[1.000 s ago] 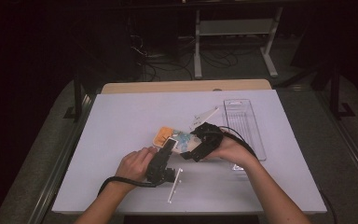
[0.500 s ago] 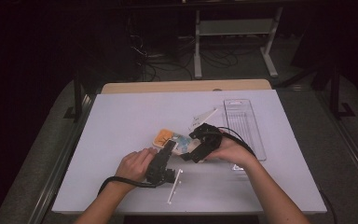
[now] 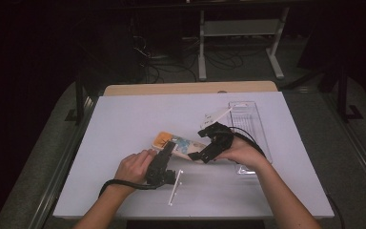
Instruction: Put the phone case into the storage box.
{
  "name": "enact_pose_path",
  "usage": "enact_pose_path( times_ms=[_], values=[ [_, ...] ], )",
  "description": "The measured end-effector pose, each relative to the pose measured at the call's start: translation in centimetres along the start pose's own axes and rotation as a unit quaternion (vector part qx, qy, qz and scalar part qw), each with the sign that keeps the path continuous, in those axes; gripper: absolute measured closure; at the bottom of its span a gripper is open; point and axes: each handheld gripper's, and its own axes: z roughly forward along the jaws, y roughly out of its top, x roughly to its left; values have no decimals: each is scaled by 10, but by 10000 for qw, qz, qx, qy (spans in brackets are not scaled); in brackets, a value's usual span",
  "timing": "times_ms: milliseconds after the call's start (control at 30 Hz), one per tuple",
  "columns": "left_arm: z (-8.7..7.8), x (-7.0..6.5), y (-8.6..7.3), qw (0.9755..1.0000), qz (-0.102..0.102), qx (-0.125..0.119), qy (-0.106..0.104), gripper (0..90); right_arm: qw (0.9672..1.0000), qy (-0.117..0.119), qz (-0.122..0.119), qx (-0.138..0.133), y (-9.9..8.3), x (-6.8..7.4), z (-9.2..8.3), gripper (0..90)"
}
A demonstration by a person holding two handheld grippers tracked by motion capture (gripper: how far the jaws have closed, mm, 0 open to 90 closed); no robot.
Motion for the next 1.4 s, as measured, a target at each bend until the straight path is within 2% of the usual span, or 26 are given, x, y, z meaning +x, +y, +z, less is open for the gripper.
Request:
enact_pose_path(
  times_ms=[233, 433, 600, 700, 967, 1067, 1267, 1367, 1400],
  values=[
    [-1, 3, -11, 9998, -92, 156, -3, 791, 9995, -268, -7, -194, -7, -6, -14, 22],
    [-1, 6, -17, 9995, -136, 270, -40, 791, 9990, -361, 106, -249, -18, -8, -23, 20],
    [-1, 8, -21, 9992, -204, 342, -46, 791, 9981, -450, 138, -409, -22, -9, -34, 20],
    [-1, 8, -22, 9987, -363, 360, -83, 791, 9977, -506, 189, -421, -26, -8, -38, 20],
    [-1, 11, -24, 9974, -560, 435, -107, 791, 9968, -600, 237, -473, -32, -10, -41, 21],
    [1, 12, -24, 9964, -704, 442, -186, 791, 9969, -589, 225, -461, -32, -9, -41, 22],
    [3, 12, -25, 9923, -1083, 441, -403, 791, 9971, -580, 210, -452, -32, -9, -39, 23],
    [4, 13, -26, 9892, -1284, 483, -508, 790, 9971, -584, 212, -431, -32, -9, -38, 23],
    [5, 13, -26, 9872, -1454, 420, -512, 790, 9973, -566, 207, -419, -32, -8, -37, 23]
  ],
)
